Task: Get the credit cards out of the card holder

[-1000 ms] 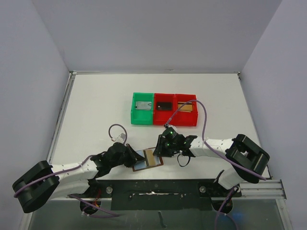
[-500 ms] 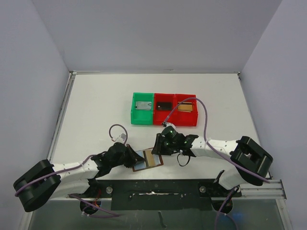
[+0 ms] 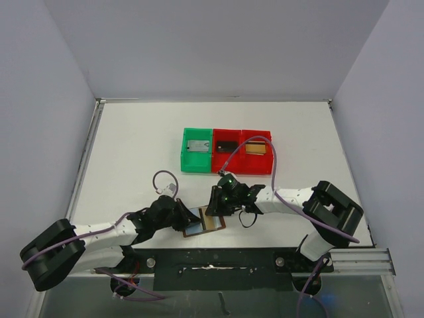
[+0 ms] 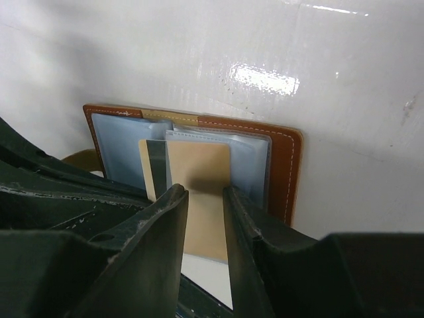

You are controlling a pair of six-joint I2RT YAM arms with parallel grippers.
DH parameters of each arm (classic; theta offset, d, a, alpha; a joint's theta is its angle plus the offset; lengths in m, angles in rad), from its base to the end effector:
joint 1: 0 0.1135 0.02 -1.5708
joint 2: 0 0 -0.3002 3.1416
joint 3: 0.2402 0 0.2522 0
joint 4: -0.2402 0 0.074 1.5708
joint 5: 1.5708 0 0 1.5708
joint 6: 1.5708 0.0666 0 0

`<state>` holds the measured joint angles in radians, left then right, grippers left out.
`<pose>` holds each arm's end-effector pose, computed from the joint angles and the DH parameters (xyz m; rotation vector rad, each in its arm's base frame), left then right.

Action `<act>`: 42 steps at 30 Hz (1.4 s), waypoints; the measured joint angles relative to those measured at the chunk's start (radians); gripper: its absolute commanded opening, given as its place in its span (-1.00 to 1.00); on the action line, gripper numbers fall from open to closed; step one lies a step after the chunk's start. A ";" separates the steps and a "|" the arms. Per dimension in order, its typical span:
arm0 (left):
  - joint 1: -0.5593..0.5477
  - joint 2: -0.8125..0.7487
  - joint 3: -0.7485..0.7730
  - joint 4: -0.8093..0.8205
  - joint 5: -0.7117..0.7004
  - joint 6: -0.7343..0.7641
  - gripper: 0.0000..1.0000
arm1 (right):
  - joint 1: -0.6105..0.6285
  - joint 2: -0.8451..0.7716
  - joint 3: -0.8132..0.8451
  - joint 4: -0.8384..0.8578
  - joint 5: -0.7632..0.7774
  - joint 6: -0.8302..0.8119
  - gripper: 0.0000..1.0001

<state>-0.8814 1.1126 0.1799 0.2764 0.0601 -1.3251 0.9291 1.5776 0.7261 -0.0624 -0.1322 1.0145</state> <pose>0.1194 -0.1512 0.1360 -0.5225 2.4875 -1.1507 0.1810 0.2569 0.1581 0.0553 2.7446 0.8749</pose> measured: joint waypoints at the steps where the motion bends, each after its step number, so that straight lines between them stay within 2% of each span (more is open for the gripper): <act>1: 0.001 -0.006 0.003 -0.013 -0.003 0.004 -1.00 | 0.000 0.001 0.000 -0.002 0.002 0.005 -0.40; 12: 0.041 -0.079 0.049 -0.172 -0.020 0.072 -1.00 | -0.001 0.001 0.000 -0.006 0.008 0.022 -0.42; 15: 0.059 -0.079 0.052 -0.196 -0.017 0.089 -1.00 | -0.001 0.001 0.000 -0.006 0.008 0.021 -0.36; 24: 0.067 -0.076 0.056 -0.204 0.003 0.107 -1.00 | -0.006 0.000 0.041 -0.056 0.007 -0.032 -0.27; 31: 0.068 -0.076 0.056 -0.197 0.007 0.106 -1.00 | -0.006 -0.014 0.043 -0.038 -0.038 -0.046 -0.30; 42: 0.068 -0.049 0.048 -0.130 0.034 0.096 -0.65 | -0.005 0.045 0.040 -0.010 -0.064 -0.002 -0.37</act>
<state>-0.8139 1.0637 0.2276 0.1463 0.0944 -1.2293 0.9245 1.6230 0.7666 -0.0723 -0.1959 1.0130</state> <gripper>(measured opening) 0.141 0.316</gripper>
